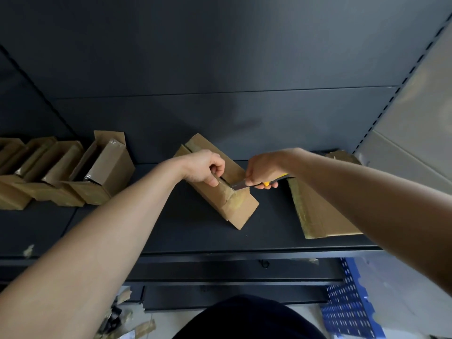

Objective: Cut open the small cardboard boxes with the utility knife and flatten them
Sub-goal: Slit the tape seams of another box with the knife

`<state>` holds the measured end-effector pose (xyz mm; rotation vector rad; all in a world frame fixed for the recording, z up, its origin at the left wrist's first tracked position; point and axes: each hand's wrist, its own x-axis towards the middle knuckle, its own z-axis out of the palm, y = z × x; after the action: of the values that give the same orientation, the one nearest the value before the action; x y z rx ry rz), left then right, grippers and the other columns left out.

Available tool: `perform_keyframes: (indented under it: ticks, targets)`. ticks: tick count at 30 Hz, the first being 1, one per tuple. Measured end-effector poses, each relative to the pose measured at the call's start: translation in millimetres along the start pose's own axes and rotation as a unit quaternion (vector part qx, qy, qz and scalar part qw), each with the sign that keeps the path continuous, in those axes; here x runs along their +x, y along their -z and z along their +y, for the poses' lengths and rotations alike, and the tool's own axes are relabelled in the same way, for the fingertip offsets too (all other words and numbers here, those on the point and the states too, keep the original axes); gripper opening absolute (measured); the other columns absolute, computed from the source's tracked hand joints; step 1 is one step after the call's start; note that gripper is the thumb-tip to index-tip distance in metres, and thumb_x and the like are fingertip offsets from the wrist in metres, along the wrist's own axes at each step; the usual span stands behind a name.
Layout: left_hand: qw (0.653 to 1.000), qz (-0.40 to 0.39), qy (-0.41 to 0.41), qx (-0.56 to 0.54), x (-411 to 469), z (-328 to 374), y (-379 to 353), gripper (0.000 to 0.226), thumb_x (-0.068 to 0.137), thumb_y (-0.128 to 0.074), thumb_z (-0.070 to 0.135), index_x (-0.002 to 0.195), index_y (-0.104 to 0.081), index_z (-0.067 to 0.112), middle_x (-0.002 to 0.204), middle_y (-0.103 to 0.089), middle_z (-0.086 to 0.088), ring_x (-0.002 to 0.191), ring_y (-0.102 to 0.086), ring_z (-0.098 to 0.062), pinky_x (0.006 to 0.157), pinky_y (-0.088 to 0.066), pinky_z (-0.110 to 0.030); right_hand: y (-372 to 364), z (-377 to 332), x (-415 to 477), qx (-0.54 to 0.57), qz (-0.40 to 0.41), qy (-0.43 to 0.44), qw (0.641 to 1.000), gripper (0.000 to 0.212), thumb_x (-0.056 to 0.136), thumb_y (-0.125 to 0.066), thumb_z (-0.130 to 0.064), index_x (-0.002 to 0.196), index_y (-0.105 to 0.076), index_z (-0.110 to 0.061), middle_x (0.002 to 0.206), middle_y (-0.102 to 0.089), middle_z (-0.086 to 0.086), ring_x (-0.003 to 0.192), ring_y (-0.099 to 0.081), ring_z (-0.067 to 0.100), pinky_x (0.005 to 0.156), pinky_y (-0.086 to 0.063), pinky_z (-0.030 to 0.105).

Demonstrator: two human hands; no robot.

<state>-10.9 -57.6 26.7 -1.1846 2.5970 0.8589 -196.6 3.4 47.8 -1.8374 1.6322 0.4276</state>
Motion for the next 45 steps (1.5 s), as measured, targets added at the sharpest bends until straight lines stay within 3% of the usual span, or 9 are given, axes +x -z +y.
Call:
perform_keyframes:
  ticks: [5, 17, 20, 23, 29, 34, 37, 42, 45]
  targets:
    - [0.999, 0.019, 0.003, -0.049, -4, -9, -4, 0.024, 0.08, -0.071, 0.011, 0.071, -0.056, 0.027, 0.085, -0.05, 0.007, 0.077, -0.046, -0.01, 0.065, -0.038, -0.023, -13, 4, -6, 0.034, 0.008, 0.001, 0.999, 0.033, 0.098, -0.039, -0.025, 0.072, -0.054, -0.01, 0.063, -0.058, 0.003, 0.053, -0.054, 0.017, 0.069, -0.043, 0.029]
    - [0.991, 0.098, 0.027, -0.086, -3, -9, 2, 0.019, 0.08, -0.071, 0.01, 0.071, -0.058, 0.019, 0.074, -0.05, 0.007, 0.069, -0.045, -0.009, 0.062, -0.037, -0.023, -25, 11, -3, 0.158, 0.08, -0.032, 0.984, 0.036, 0.098, -0.035, -0.02, 0.067, -0.05, -0.01, 0.059, -0.055, 0.005, 0.045, -0.051, 0.016, 0.064, -0.045, 0.028]
    - [0.991, 0.102, 0.034, -0.085, -2, -10, 2, 0.021, 0.081, -0.07, 0.01, 0.071, -0.057, 0.021, 0.074, -0.051, 0.007, 0.069, -0.046, -0.009, 0.062, -0.037, -0.023, -19, 17, -9, 0.146, 0.033, -0.027, 0.988, 0.037, 0.097, -0.036, -0.02, 0.065, -0.051, -0.009, 0.055, -0.056, 0.005, 0.044, -0.051, 0.017, 0.066, -0.046, 0.03]
    - [0.976, 0.174, 0.05, -0.122, -4, -19, 16, 0.024, 0.083, -0.069, 0.009, 0.07, -0.053, 0.022, 0.074, -0.05, 0.006, 0.068, -0.046, -0.009, 0.061, -0.037, -0.021, -13, 27, -18, 0.13, -0.009, -0.041, 0.991, 0.034, 0.094, -0.04, -0.018, 0.066, -0.055, -0.007, 0.057, -0.058, 0.006, 0.046, -0.053, 0.019, 0.066, -0.046, 0.031]
    - [0.976, 0.175, 0.035, -0.122, -3, -19, 12, 0.019, 0.083, -0.069, 0.013, 0.074, -0.054, 0.021, 0.079, -0.053, 0.006, 0.074, -0.048, -0.01, 0.063, -0.039, -0.022, -13, 35, -13, 0.309, 0.063, -0.075, 0.946, 0.039, 0.102, -0.03, -0.032, 0.081, -0.052, -0.008, 0.074, -0.062, 0.015, 0.058, -0.059, 0.025, 0.058, -0.053, 0.032]
    - [0.974, 0.171, 0.045, -0.139, -7, -23, 10, 0.017, 0.092, -0.058, 0.036, 0.082, -0.063, 0.023, 0.09, -0.06, 0.011, 0.087, -0.053, -0.006, 0.07, -0.037, -0.025, -25, 37, -5, 0.296, 0.169, -0.062, 0.938, 0.047, 0.101, -0.029, -0.044, 0.081, -0.055, -0.01, 0.056, -0.053, 0.008, 0.042, -0.049, 0.019, 0.043, -0.042, 0.024]
    - [0.972, 0.215, 0.05, -0.083, -4, -24, 5, 0.008, 0.093, -0.057, 0.024, 0.099, -0.062, 0.021, 0.099, -0.053, 0.006, 0.093, -0.052, -0.014, 0.078, -0.04, -0.027, -31, 30, 1, 0.308, 0.154, -0.06, 0.937, 0.045, 0.102, -0.028, -0.036, 0.081, -0.058, -0.011, 0.063, -0.049, 0.01, 0.046, -0.046, 0.021, 0.046, -0.04, 0.027]
    - [0.967, 0.223, 0.047, 0.114, -3, -26, 7, 0.044, 0.076, -0.076, 0.028, 0.111, -0.05, 0.029, 0.117, -0.04, 0.006, 0.114, -0.032, -0.018, 0.09, -0.024, -0.032, -36, 27, 3, 0.274, 0.132, -0.04, 0.952, 0.027, 0.1, -0.035, -0.023, 0.084, -0.057, -0.02, 0.074, -0.044, 0.002, 0.057, -0.044, 0.022, 0.051, -0.04, 0.027]
    - [0.978, 0.194, 0.032, 0.067, -4, -26, 9, 0.037, 0.082, -0.069, 0.018, 0.104, -0.041, 0.028, 0.11, -0.051, 0.008, 0.116, -0.041, -0.022, 0.095, -0.031, -0.036, -40, 31, 0, 0.293, 0.129, -0.021, 0.947, 0.022, 0.099, -0.041, -0.032, 0.089, -0.058, -0.022, 0.073, -0.044, -0.004, 0.059, -0.044, 0.019, 0.051, -0.043, 0.025]
